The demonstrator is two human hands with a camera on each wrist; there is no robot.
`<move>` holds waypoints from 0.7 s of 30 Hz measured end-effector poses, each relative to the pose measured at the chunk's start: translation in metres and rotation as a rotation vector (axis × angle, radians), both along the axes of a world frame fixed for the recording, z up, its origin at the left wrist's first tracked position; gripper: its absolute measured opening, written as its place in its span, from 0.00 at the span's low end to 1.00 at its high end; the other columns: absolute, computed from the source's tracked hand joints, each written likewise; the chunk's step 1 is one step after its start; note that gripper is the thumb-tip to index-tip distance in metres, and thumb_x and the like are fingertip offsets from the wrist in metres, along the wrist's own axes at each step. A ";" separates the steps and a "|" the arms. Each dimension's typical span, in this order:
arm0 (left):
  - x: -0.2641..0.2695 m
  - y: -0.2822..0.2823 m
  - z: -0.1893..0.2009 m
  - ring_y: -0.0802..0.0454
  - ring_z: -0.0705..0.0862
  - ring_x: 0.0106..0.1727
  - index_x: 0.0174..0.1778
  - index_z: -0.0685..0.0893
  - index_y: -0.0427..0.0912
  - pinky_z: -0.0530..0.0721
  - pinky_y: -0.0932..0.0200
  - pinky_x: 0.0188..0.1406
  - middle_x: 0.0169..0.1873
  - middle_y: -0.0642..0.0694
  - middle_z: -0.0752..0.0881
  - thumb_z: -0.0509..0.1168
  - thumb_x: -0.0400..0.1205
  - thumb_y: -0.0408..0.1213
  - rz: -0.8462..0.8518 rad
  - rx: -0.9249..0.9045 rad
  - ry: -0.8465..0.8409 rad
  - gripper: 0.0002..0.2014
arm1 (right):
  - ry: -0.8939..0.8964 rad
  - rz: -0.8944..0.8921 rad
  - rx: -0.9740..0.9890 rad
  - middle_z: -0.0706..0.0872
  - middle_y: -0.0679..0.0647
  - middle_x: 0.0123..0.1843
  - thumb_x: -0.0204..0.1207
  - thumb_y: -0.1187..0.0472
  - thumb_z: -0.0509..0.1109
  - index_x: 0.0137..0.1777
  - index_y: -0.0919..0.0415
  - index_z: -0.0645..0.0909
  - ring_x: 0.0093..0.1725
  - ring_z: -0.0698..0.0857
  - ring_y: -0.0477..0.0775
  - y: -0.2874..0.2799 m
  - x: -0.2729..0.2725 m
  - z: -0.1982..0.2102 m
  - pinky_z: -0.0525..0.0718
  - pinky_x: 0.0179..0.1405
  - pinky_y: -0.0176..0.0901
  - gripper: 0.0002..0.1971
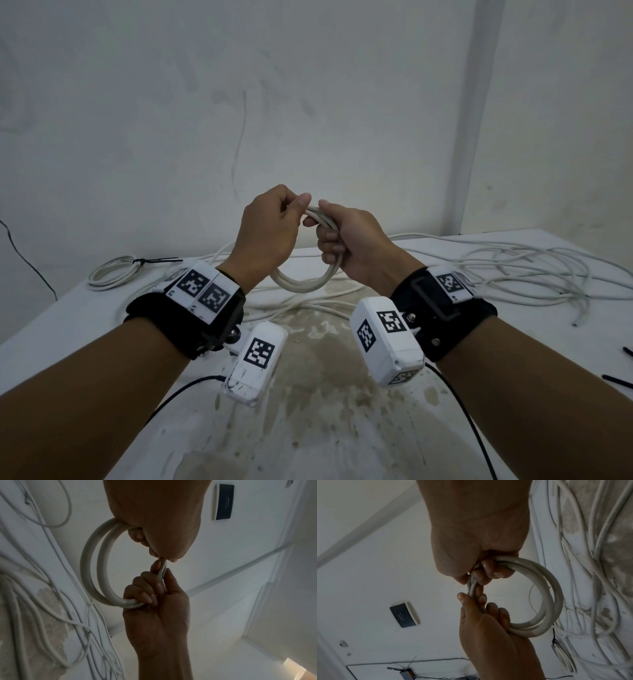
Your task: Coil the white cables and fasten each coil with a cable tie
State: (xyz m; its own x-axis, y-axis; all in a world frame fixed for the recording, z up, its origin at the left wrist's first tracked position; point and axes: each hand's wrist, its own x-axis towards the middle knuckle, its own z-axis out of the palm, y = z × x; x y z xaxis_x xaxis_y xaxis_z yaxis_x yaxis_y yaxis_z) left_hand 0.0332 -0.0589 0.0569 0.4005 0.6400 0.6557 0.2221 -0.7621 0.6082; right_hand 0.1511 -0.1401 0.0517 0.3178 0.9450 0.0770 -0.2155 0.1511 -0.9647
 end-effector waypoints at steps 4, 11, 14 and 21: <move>0.004 -0.004 -0.004 0.60 0.74 0.27 0.43 0.83 0.38 0.70 0.61 0.33 0.31 0.52 0.83 0.61 0.88 0.47 -0.011 -0.107 -0.012 0.16 | -0.020 -0.048 -0.017 0.64 0.47 0.22 0.87 0.55 0.60 0.42 0.66 0.83 0.19 0.59 0.45 0.000 0.001 -0.003 0.60 0.17 0.36 0.18; 0.008 -0.011 -0.007 0.56 0.75 0.32 0.47 0.82 0.40 0.72 0.59 0.34 0.36 0.50 0.83 0.59 0.89 0.45 -0.038 -0.093 0.116 0.14 | 0.008 -0.094 -0.030 0.63 0.47 0.22 0.87 0.58 0.60 0.42 0.68 0.83 0.19 0.57 0.45 -0.006 0.008 -0.008 0.56 0.16 0.37 0.18; 0.018 -0.012 -0.010 0.54 0.75 0.30 0.46 0.83 0.38 0.72 0.58 0.32 0.37 0.45 0.84 0.60 0.88 0.44 -0.052 -0.139 0.067 0.14 | 0.021 -0.103 -0.028 0.63 0.47 0.21 0.86 0.58 0.59 0.42 0.68 0.83 0.19 0.57 0.45 -0.011 0.014 -0.010 0.55 0.17 0.37 0.17; 0.043 -0.028 -0.020 0.53 0.73 0.28 0.41 0.82 0.40 0.71 0.58 0.29 0.34 0.46 0.84 0.62 0.87 0.43 -0.093 -0.243 0.059 0.13 | -0.048 -0.157 -0.057 0.64 0.49 0.23 0.87 0.57 0.59 0.47 0.67 0.83 0.20 0.59 0.47 -0.031 0.034 -0.023 0.61 0.20 0.38 0.16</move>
State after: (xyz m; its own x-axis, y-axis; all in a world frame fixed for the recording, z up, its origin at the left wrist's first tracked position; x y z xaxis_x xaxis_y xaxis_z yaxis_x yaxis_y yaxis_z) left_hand 0.0758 -0.0871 0.0368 0.4980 0.7346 0.4608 0.1983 -0.6138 0.7642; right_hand 0.1851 -0.1715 0.0286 0.4592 0.8873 0.0433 -0.1471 0.1240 -0.9813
